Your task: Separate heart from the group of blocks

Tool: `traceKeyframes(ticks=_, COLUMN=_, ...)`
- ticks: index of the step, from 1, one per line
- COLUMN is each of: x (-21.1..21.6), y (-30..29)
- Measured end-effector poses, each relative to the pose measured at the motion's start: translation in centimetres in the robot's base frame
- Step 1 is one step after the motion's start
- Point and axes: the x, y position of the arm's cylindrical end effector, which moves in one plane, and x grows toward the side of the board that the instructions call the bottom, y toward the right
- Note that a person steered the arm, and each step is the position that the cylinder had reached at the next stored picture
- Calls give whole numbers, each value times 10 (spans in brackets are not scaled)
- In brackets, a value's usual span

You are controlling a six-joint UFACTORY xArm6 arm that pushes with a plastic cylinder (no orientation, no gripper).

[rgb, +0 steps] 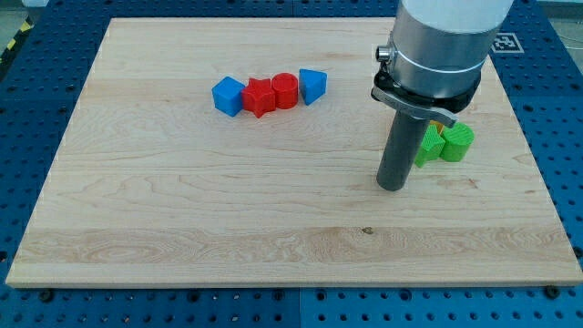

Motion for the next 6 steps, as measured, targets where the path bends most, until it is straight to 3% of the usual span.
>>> traceKeyframes(ticks=2, x=-5, y=32)
traceKeyframes(ticks=6, x=-22, y=39)
